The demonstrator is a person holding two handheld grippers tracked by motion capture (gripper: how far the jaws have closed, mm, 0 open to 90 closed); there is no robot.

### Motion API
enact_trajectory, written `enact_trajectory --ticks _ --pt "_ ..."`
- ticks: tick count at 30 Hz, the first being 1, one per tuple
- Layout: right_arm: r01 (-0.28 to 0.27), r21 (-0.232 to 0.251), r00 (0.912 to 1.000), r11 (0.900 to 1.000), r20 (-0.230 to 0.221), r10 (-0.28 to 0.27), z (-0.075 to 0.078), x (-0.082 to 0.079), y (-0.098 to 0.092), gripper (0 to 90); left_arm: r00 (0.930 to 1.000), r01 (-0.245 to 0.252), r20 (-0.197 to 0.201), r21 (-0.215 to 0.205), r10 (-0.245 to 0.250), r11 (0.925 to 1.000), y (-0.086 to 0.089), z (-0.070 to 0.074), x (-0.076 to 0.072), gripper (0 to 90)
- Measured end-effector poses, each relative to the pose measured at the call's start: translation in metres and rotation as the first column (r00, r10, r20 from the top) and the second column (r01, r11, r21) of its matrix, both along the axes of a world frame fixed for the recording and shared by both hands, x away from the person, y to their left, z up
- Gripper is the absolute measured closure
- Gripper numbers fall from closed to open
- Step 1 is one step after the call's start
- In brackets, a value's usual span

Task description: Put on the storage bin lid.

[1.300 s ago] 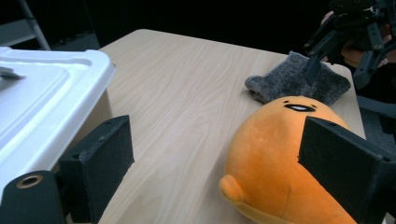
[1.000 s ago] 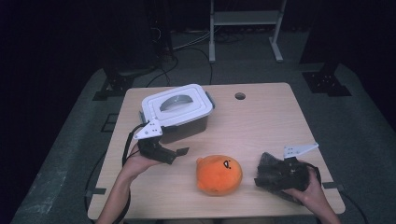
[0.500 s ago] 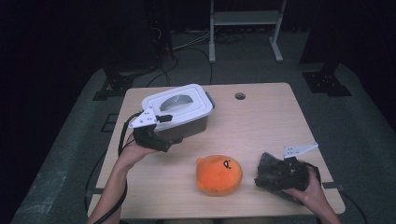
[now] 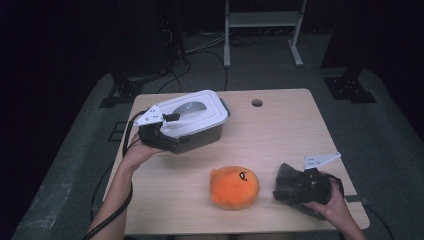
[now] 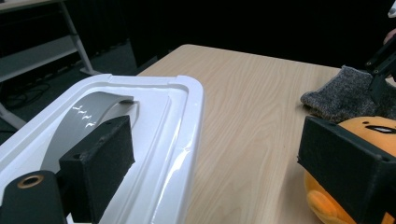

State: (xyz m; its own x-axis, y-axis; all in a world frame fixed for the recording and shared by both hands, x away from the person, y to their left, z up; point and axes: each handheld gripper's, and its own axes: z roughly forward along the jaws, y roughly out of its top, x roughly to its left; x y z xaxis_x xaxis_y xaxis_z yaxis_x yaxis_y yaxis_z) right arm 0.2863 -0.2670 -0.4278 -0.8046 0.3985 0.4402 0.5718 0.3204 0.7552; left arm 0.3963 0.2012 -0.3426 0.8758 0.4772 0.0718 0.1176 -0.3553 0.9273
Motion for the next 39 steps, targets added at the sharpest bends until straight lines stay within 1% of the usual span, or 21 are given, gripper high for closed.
enact_trajectory --ticks 1,5,8,14,20,32,36,39 --pt "-0.001 -0.001 1.0000 1.000 0.001 0.001 0.000 0.000 0.000 32.4 1.0000 -0.003 -0.003 0.006 0.003 1.0000 0.000 0.000 0.002 9.8" --pt "-0.005 -0.015 1.0000 1.000 0.003 0.005 -0.001 0.000 0.001 32.4 0.9999 -0.004 -0.012 0.006 0.004 1.0000 0.000 0.000 0.008 9.8" --pt "-0.008 -0.016 1.0000 1.000 -0.001 0.008 -0.001 0.000 0.002 32.4 0.9999 -0.004 -0.010 0.009 0.004 1.0000 -0.001 0.001 0.012 9.8" --pt "-0.008 -0.013 1.0000 1.000 0.001 0.008 -0.001 0.000 0.001 32.4 0.9999 -0.003 -0.014 0.017 0.004 0.9999 0.001 0.003 0.021 9.8" --pt "-0.010 -0.012 0.9999 1.000 -0.004 0.010 -0.002 0.001 0.000 32.4 0.9996 -0.016 -0.021 0.015 0.016 0.9998 0.003 0.004 0.028 9.8" --pt "-0.012 -0.006 0.9999 1.000 -0.012 0.012 -0.003 0.003 -0.001 32.3 0.9991 -0.029 -0.030 0.034 0.030 0.9990 0.006 0.008 0.044 9.8" --pt "-0.012 -0.008 0.9998 1.000 -0.016 0.012 -0.003 0.004 -0.001 32.3 0.9987 -0.035 -0.035 0.037 0.037 0.9987 0.006 0.008 0.048 9.8" --pt "-0.013 -0.005 0.9999 1.000 -0.011 0.013 -0.004 0.004 -0.001 32.3 0.9986 -0.040 -0.034 0.036 0.042 0.9985 0.007 0.009 0.051 9.8"
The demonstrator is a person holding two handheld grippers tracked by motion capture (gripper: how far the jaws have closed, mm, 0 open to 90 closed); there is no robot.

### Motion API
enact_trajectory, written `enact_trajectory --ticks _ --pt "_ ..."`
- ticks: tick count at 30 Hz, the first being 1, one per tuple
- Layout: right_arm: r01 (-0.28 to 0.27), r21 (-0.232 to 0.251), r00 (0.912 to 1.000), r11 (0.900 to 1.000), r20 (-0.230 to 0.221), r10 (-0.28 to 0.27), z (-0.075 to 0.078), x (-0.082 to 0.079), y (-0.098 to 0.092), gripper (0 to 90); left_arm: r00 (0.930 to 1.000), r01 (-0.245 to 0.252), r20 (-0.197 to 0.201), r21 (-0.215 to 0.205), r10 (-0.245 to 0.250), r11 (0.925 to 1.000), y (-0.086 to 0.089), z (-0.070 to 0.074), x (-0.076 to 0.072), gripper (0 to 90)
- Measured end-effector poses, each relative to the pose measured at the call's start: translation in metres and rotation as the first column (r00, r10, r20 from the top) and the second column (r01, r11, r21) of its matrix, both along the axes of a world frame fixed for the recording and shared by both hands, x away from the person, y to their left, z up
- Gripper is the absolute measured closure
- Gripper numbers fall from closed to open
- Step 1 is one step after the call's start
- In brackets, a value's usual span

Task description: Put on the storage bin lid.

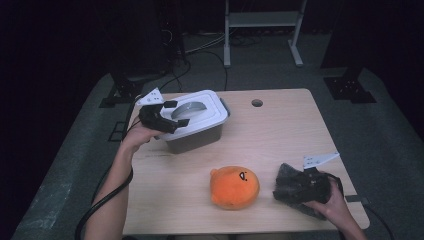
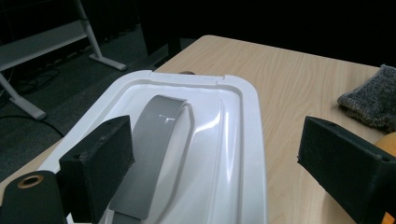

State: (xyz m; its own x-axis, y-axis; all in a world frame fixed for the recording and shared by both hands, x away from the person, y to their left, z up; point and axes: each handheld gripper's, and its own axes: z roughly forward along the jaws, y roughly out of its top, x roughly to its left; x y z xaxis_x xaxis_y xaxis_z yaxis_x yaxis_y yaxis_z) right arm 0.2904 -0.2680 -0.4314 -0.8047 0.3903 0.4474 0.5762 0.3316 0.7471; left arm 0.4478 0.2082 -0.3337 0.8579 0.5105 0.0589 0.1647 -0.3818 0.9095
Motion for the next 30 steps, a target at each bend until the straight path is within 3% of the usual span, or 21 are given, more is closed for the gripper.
enact_trajectory --ticks 30 --pt "-0.007 -0.004 0.9999 1.000 -0.010 0.007 -0.002 0.001 0.000 32.4 0.9992 -0.032 -0.024 0.031 0.033 0.9990 0.002 0.000 0.022 10.1"
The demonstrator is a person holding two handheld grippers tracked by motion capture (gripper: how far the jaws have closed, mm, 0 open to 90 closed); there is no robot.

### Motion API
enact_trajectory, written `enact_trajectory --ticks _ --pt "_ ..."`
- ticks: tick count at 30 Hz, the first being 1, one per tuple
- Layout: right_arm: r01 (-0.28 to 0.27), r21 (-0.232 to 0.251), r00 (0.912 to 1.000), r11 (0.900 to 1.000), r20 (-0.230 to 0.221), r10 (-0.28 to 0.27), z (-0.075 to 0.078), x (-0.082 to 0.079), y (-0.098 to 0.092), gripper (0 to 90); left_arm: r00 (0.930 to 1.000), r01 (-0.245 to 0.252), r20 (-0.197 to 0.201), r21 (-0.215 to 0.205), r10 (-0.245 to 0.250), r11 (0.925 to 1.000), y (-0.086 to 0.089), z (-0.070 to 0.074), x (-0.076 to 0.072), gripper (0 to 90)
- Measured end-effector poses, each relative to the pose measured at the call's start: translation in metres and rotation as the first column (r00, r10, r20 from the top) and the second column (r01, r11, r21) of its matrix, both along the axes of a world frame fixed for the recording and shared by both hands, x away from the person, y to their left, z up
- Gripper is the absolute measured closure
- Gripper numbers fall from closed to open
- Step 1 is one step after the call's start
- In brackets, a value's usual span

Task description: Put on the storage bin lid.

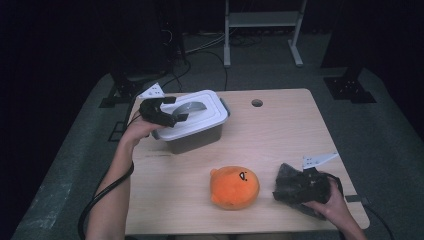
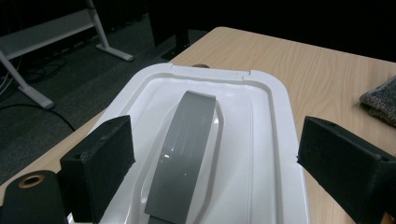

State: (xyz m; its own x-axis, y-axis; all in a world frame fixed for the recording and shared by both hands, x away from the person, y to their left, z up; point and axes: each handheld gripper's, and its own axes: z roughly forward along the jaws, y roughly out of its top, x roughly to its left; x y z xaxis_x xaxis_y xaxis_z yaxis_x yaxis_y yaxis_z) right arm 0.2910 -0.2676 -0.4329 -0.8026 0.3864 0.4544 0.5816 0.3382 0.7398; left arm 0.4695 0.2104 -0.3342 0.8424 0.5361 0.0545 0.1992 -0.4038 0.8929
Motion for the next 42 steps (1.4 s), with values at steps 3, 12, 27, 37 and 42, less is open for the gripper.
enact_trajectory --ticks 3,12,27,37,42 --pt "-0.002 -0.002 1.0000 1.000 -0.002 0.002 0.000 0.000 0.000 32.4 1.0000 -0.003 0.000 0.012 0.003 0.9999 0.000 0.000 0.002 10.1" --pt "-0.009 -0.005 1.0000 1.000 -0.003 0.009 0.000 0.000 0.001 32.5 0.9998 -0.016 -0.007 0.033 0.017 0.9993 0.001 0.000 0.007 13.0" --pt "-0.017 -0.003 0.9998 1.000 -0.006 0.017 -0.001 -0.001 0.001 32.6 1.0000 -0.008 -0.002 0.079 0.009 0.9968 -0.006 -0.003 0.015 40.2" --pt "-0.024 -0.002 0.9997 1.000 -0.010 0.024 -0.001 -0.001 0.001 32.7 1.0000 0.000 -0.005 0.117 0.001 0.9931 -0.012 -0.004 0.020 54.2" --pt "-0.027 -0.003 0.9996 1.000 -0.012 0.027 -0.002 -0.001 0.001 32.8 1.0000 -0.008 0.001 0.136 0.008 0.9907 -0.013 -0.003 0.020 59.3"
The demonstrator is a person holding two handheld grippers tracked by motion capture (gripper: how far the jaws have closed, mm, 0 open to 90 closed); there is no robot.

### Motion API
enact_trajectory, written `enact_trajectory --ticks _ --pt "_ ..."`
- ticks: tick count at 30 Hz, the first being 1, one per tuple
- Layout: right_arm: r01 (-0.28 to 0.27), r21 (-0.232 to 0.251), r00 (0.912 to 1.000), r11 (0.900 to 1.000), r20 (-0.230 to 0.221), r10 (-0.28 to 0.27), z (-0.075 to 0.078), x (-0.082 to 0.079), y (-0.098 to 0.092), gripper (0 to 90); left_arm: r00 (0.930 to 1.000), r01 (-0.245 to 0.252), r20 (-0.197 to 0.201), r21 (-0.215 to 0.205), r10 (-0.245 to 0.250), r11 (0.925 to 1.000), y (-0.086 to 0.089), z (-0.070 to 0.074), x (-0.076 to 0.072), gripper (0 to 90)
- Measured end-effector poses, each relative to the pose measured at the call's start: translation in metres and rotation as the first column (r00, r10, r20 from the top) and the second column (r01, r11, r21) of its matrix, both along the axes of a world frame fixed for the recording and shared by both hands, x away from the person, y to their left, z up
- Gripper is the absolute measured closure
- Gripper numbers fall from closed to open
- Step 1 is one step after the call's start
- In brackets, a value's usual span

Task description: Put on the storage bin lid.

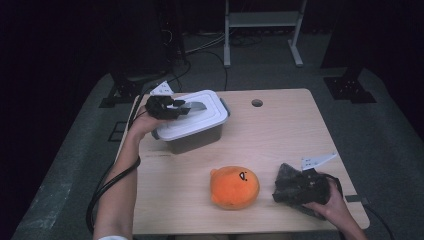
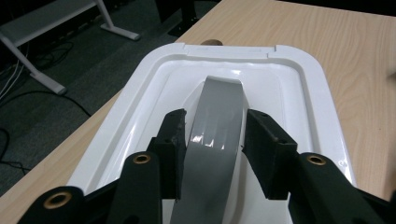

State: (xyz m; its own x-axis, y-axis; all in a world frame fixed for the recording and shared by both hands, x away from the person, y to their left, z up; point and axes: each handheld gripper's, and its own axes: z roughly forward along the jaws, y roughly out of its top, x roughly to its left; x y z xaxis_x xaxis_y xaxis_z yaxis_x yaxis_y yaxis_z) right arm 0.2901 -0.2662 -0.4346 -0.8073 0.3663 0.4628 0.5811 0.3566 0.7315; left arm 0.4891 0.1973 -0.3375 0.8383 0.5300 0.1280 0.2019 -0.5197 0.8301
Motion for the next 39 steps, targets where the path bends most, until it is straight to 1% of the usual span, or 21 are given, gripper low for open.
enact_trajectory --ticks 4,7,9,12,18,25,28,31,34,38,39 --pt "-0.001 0.002 1.0000 1.000 -0.002 0.001 0.000 0.000 0.000 32.8 0.9999 0.015 0.007 0.001 -0.015 0.9999 0.000 0.000 0.000 62.0" --pt "-0.002 0.000 1.0000 1.000 -0.005 0.002 -0.001 0.000 0.001 32.7 0.9989 0.046 0.006 -0.003 -0.046 0.9990 0.001 0.000 -0.001 63.9" --pt "-0.003 -0.001 1.0000 1.000 -0.007 0.003 -0.001 0.001 0.001 32.8 0.9987 0.050 0.005 -0.001 -0.050 0.9987 0.000 0.000 -0.001 65.0" --pt "-0.005 -0.003 1.0000 1.000 -0.007 0.005 -0.001 0.001 0.002 32.8 0.9972 0.075 0.006 -0.001 -0.075 0.9972 -0.001 0.000 -0.003 66.3" --pt "-0.004 -0.003 1.0000 1.000 -0.005 0.004 -0.001 0.000 0.002 32.8 0.9969 0.078 -0.006 -0.012 -0.078 0.9969 -0.001 0.000 -0.005 66.9" --pt "-0.002 -0.003 1.0000 1.000 -0.004 0.002 -0.001 0.000 0.002 32.8 0.9948 0.101 -0.009 -0.017 -0.102 0.9947 -0.002 0.000 -0.007 67.0" --pt "-0.004 -0.005 1.0000 1.000 -0.004 0.004 -0.001 0.000 0.003 32.8 0.9932 0.114 -0.022 -0.021 -0.114 0.9933 -0.003 0.000 -0.007 67.0" --pt "-0.003 -0.003 1.0000 1.000 -0.003 0.003 -0.001 0.000 0.003 32.8 0.9919 0.123 -0.027 -0.021 -0.124 0.9921 -0.004 0.000 -0.008 67.0" --pt "-0.002 -0.003 1.0000 1.000 -0.004 0.002 0.000 0.000 0.003 32.8 0.9890 0.143 -0.034 -0.031 -0.144 0.9893 -0.007 0.000 -0.009 67.0" --pt "-0.006 -0.004 1.0000 1.000 -0.002 0.006 -0.001 0.000 0.003 32.8 0.9854 0.164 -0.041 -0.029 -0.166 0.9859 -0.012 0.000 -0.010 66.8" --pt "-0.006 -0.004 1.0000 1.000 -0.002 0.006 -0.001 0.000 0.003 32.8 0.9854 0.164 -0.041 -0.029 -0.166 0.9859 -0.012 0.000 -0.010 66.8"
